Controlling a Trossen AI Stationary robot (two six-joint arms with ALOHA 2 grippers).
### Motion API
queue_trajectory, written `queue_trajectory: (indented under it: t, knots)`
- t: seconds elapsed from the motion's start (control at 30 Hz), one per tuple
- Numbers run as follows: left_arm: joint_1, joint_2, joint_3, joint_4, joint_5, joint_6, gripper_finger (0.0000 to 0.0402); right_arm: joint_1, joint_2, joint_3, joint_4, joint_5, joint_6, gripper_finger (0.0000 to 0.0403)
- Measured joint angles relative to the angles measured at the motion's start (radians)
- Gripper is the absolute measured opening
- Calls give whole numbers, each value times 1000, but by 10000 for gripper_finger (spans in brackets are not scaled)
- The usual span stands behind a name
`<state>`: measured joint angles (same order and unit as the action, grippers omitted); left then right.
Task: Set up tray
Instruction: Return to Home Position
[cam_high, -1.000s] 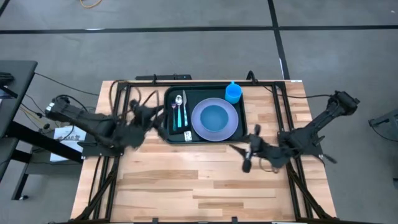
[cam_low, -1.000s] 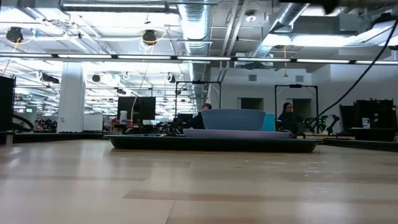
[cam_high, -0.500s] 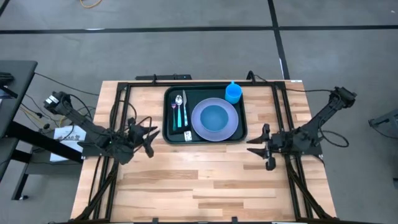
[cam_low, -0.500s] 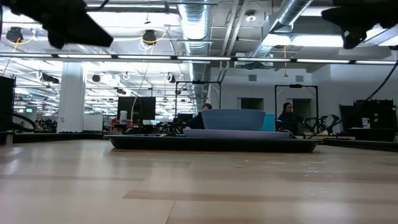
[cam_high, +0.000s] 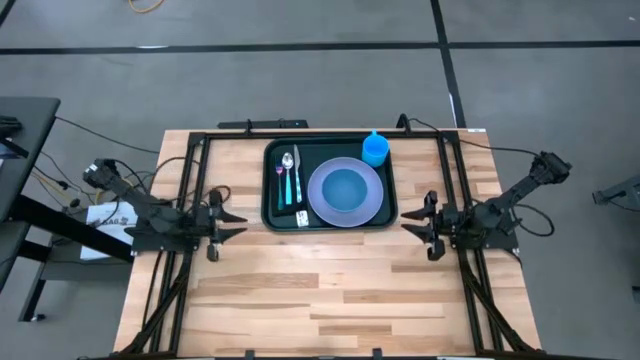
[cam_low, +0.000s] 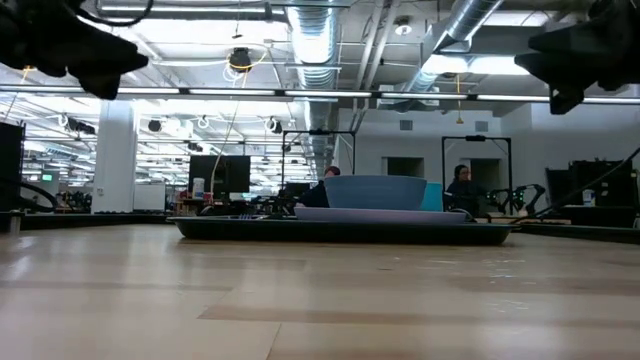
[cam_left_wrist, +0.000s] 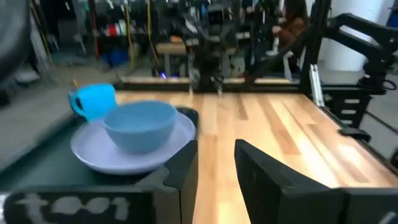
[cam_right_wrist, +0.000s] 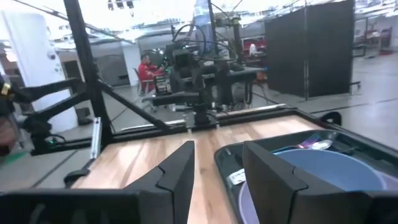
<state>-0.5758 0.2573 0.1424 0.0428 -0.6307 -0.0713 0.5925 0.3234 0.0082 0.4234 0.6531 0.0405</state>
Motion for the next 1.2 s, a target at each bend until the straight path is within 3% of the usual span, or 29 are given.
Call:
queue_trajectory:
  t: [0.13, 0.2, 0.3, 0.43, 0.57, 1.2]
  knots:
    - [0, -188, -6, -73, 3, 106, 94, -25, 4, 0, -8, 0, -17, 129]
    - [1, -259, -6, -98, 51, 122, 94, -45, 4, 0, -26, 2, -22, 129]
    - [-3, -253, 10, -146, 102, 113, 94, -80, 4, -1, -47, 48, -22, 129]
    - [-5, -248, 19, -249, 84, 36, 94, -132, 15, -1, -64, 112, -8, 129]
    - [-4, -252, 19, -293, 54, -49, 94, -164, 17, -1, -75, 109, -7, 129]
    - [-4, -251, 19, -341, 48, -96, 94, -176, 17, -2, -75, 107, -7, 129]
